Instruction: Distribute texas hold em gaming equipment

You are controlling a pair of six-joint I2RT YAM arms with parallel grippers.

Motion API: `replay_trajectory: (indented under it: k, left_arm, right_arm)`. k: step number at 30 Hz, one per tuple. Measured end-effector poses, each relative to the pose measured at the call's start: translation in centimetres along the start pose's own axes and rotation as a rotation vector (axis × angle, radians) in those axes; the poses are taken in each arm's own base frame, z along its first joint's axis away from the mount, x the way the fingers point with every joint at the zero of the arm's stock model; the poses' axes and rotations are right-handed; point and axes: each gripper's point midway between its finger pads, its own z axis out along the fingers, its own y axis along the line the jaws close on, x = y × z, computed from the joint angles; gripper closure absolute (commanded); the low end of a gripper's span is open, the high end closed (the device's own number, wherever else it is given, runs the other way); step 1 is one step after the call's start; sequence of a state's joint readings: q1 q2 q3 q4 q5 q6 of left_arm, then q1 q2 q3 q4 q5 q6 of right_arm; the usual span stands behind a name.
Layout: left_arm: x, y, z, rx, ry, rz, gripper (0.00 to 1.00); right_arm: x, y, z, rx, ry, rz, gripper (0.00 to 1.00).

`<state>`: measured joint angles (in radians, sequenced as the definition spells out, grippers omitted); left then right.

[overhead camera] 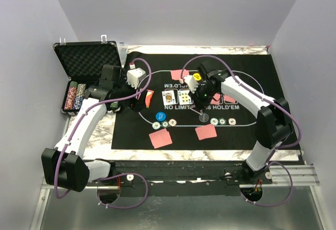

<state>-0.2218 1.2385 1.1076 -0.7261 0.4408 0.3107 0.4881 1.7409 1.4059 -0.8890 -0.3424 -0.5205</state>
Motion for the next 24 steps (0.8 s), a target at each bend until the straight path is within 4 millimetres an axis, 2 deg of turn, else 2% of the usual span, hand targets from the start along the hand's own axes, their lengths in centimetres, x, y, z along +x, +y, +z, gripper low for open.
replay_trajectory:
  k: [6, 15, 24]
  left_arm:
    - [0.0, 0.0, 0.0, 0.000, 0.000, 0.000, 0.02]
    - [0.0, 0.0, -0.1, -0.001, -0.001, 0.000, 0.02]
    - [0.0, 0.0, -0.1, -0.001, -0.001, 0.001, 0.02]
  right_arm:
    - [0.1, 1.2, 1.5, -0.003, 0.026, -0.088, 0.95]
    - [0.9, -0.6, 4.0, 0.023, 0.075, -0.158, 0.94]
    - [0.9, -1.6, 4.9, 0.031, 0.088, -0.247, 0.93]
